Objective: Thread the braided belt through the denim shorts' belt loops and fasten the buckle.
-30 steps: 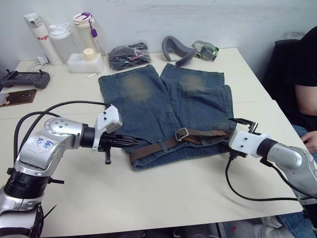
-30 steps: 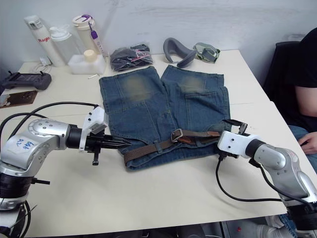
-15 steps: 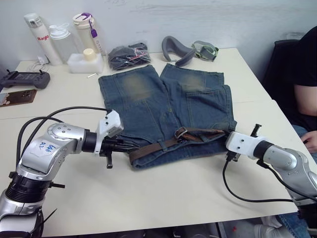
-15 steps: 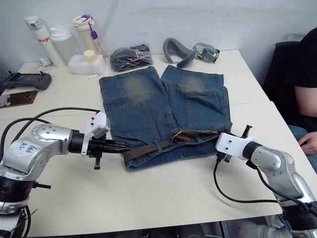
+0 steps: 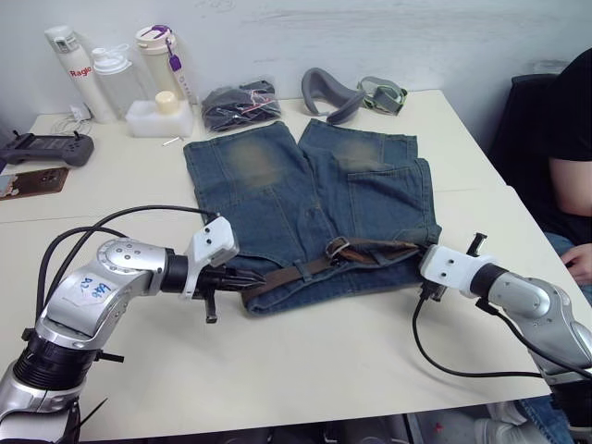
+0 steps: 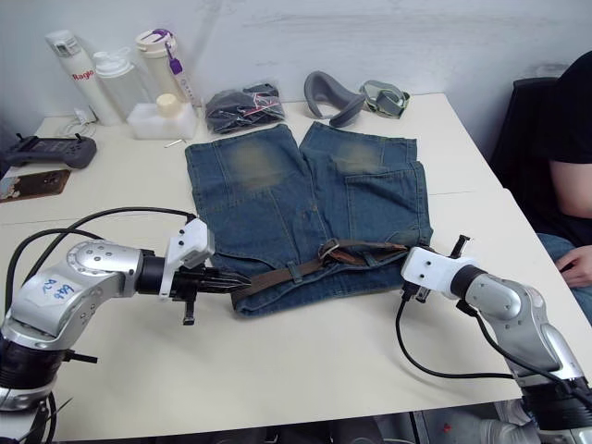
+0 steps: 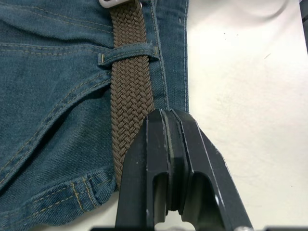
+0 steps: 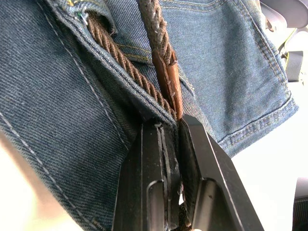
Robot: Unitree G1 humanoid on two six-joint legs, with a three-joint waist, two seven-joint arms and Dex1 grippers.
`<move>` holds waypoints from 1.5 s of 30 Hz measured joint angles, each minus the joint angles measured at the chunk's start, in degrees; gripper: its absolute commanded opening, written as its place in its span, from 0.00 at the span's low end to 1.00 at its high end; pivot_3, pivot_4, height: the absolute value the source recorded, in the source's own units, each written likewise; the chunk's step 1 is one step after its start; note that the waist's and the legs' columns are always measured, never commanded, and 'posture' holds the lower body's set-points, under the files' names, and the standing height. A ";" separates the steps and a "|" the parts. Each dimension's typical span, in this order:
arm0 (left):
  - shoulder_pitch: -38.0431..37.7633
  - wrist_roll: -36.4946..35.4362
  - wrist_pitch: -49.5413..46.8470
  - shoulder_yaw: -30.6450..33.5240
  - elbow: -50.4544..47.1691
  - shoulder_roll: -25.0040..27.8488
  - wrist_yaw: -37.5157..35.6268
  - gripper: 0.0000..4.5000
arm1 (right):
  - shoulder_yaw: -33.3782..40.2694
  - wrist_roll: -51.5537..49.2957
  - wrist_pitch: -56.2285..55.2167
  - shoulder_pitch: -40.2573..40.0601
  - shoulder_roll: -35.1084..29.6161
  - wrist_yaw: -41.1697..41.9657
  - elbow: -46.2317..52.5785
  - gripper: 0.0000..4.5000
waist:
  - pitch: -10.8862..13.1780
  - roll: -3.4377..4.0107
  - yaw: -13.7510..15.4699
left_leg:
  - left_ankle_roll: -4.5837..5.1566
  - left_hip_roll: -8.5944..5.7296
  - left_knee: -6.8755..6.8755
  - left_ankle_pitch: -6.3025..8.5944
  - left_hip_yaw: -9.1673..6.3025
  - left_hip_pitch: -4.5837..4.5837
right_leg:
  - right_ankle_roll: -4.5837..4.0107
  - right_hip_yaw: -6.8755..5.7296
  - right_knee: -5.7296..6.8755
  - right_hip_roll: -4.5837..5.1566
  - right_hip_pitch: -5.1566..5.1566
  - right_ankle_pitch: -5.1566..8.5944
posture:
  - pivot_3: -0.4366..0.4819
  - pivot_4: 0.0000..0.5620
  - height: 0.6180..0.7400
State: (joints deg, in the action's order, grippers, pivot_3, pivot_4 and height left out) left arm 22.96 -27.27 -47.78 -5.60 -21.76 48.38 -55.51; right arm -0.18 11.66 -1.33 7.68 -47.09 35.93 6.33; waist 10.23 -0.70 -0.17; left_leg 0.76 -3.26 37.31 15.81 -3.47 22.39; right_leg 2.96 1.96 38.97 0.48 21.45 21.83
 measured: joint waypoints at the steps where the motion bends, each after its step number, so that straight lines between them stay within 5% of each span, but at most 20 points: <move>1: 0.00 0.15 0.16 0.00 0.01 0.01 0.00 0.00 | 0.00 0.00 -0.01 0.00 0.00 0.00 0.00 0.01 | 0.00 0.00 0.00 | 0.00 0.00 0.01 0.00 0.00 0.00 | 0.00 0.00 0.00 0.00 0.00 0.00 | 0.48 0.27 1.00; 8: 0.00 0.78 0.81 -0.01 0.27 0.83 -0.43 0.00 | 0.00 0.01 -0.28 0.00 0.02 -0.07 -0.03 0.01 | 0.00 0.00 -0.03 | -0.01 0.00 -0.01 0.00 0.00 0.00 | -0.01 0.00 0.00 -0.01 0.00 0.00 | 0.48 0.27 1.00; 15: 0.01 1.27 1.77 -0.20 1.14 1.04 -0.36 0.51 | 0.00 0.03 -1.03 0.00 0.13 -0.32 -0.36 0.00 | 0.00 0.00 -0.05 | 0.00 0.00 -0.01 0.00 0.00 -0.01 | -0.01 0.00 0.00 -0.01 0.00 0.00 | 0.48 0.27 1.00; 39: -1.12 24.73 22.93 -12.56 4.91 -7.09 11.11 0.51 | 0.27 -0.08 -0.91 -0.56 0.41 -0.50 -0.62 0.00 | 0.00 0.00 0.09 | 0.00 0.00 0.01 -0.03 0.03 -0.02 | -0.03 0.01 0.04 -0.01 -0.02 -0.02 | 0.48 0.27 1.00; 42: -1.14 26.98 25.55 -12.81 5.57 -7.48 12.34 0.35 | 0.29 -0.10 -0.89 -0.56 0.41 -0.50 -0.58 0.00 | 0.00 0.00 0.09 | 0.00 0.00 0.01 -0.03 0.04 -0.02 | -0.03 0.01 0.05 -0.01 -0.02 -0.02 | 0.48 0.27 1.00; 45: -1.87 28.55 28.13 -12.29 6.62 -9.17 14.28 0.06 | 0.36 -0.17 -0.89 -0.67 0.41 -0.43 -0.55 0.00 | 0.00 0.00 0.08 | 0.00 0.00 0.01 -0.03 0.04 -0.02 | -0.03 0.01 0.07 -0.01 -0.02 -0.02 | 0.48 0.27 1.00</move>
State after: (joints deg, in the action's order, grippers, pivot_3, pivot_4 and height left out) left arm 21.09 1.28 -19.65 -17.88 -15.14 39.21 -41.23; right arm 0.18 11.49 -2.22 7.02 -46.69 35.50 5.78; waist 10.23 -0.70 -0.09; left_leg 0.76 -3.27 37.32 15.78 -3.43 22.37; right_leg 2.93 1.97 39.03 0.47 21.43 21.80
